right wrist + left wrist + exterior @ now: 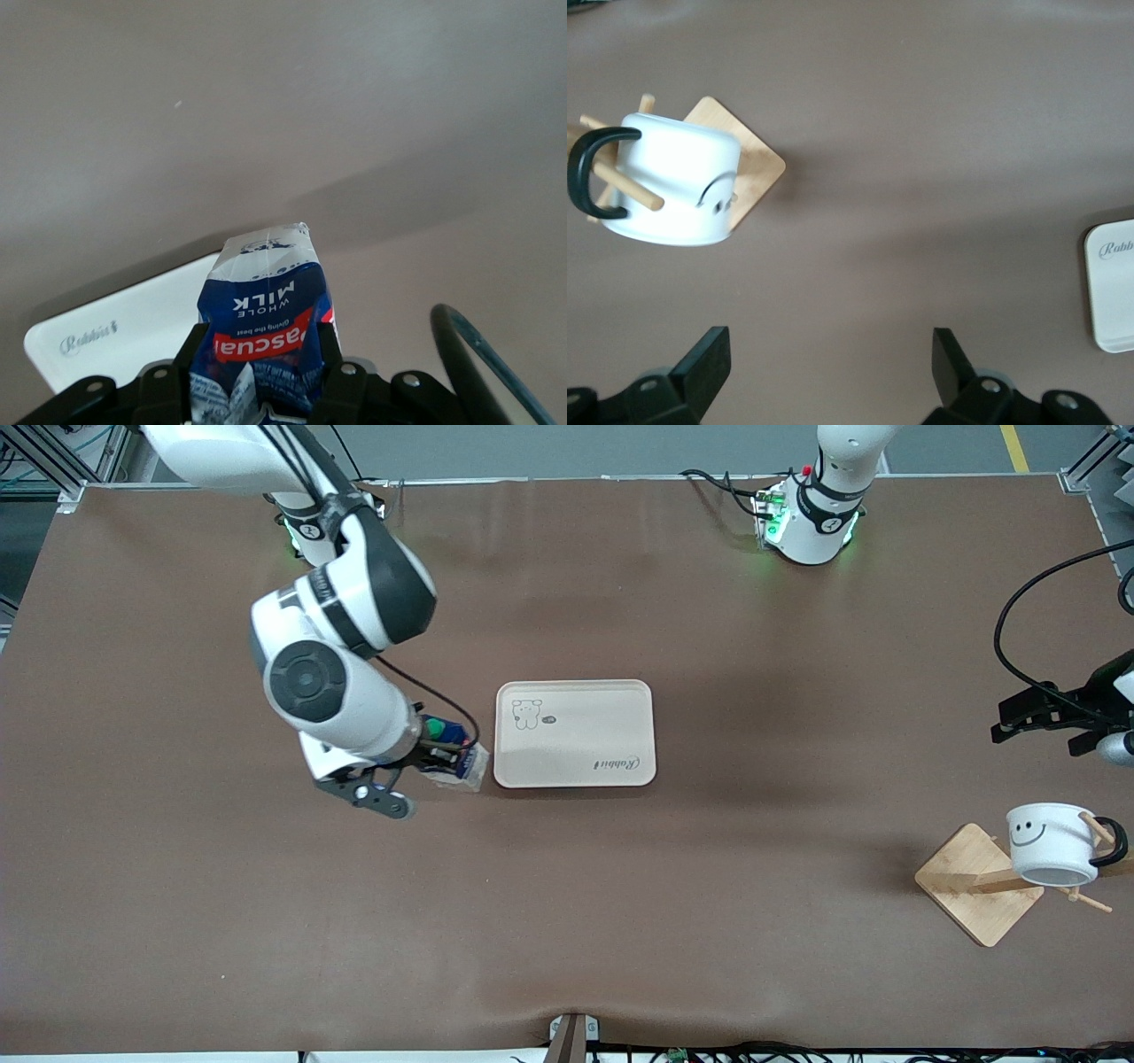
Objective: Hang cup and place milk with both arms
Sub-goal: 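Lift the milk carton with the right gripper while the left gripper withdraws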
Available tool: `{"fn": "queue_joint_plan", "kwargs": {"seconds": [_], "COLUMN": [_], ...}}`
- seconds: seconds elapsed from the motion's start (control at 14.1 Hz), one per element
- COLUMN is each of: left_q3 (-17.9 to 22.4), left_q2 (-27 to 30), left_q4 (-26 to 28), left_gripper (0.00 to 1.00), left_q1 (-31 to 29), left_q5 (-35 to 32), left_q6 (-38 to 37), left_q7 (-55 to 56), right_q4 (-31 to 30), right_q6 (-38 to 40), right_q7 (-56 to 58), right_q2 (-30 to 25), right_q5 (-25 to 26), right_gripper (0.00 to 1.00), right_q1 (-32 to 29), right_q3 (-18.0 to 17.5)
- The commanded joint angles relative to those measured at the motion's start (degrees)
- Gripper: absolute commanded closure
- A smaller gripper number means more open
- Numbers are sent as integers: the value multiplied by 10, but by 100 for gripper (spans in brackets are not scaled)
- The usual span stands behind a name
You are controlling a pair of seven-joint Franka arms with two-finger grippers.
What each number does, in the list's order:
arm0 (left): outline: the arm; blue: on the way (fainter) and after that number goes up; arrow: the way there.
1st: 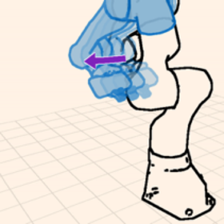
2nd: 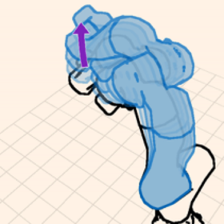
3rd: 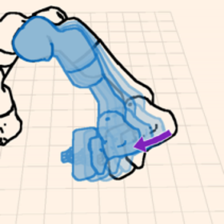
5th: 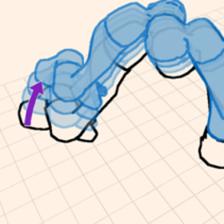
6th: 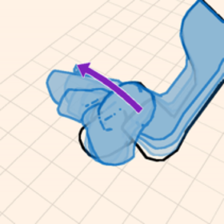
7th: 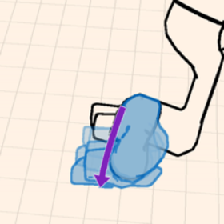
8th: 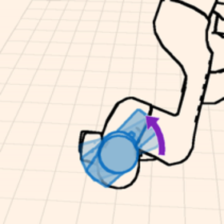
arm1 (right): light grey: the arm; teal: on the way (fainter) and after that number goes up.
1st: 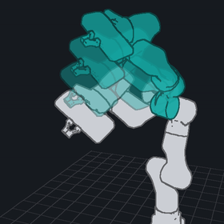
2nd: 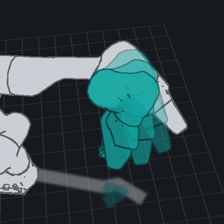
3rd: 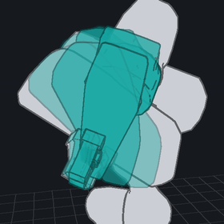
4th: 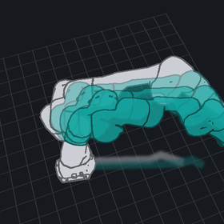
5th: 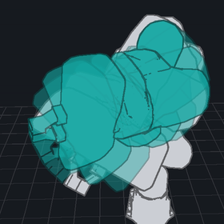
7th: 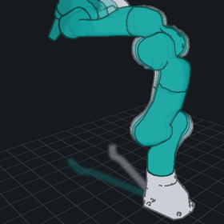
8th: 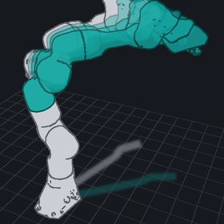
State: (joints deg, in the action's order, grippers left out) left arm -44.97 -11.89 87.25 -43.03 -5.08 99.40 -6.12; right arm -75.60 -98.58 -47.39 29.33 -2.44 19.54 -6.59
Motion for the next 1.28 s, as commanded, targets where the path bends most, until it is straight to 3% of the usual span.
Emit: {"fn": "queue_joint_plan", "kwargs": {"seconds": [0.0,0.14,0.57,0.85,1.06,1.21], "left_q3": [-25,-25,-20,156,251,320], "left_q2": [20,35,59,92,107,123], "left_q4": [8,8,-22,-22,-18,-8], "left_gripper": [0,0,0,0,0,0], "left_q1": [-9,-9,10,183,281,359], "left_q5": [-8,-8,-5,1,2,2], "left_q6": [-23,-33,-62,-102,-109,-119], "left_q7": [64,85,88,83,84,88], "right_q4": [-10,-10,-60,-93,-159,-186], "right_q6": [15,43,47,8,-72,-113], "right_q7": [15,76,217,242,359,396], "right_q2": [-12,-14,-37,-37,-38,-38], "right_q5": [-12,-10,-11,-4,-9,-11], "right_gripper": [100,100,100,100,100,100], "right_q1": [-34,-50,-51,-51,-51,-52], "right_q3": [6,23,138,186,253,274]}}
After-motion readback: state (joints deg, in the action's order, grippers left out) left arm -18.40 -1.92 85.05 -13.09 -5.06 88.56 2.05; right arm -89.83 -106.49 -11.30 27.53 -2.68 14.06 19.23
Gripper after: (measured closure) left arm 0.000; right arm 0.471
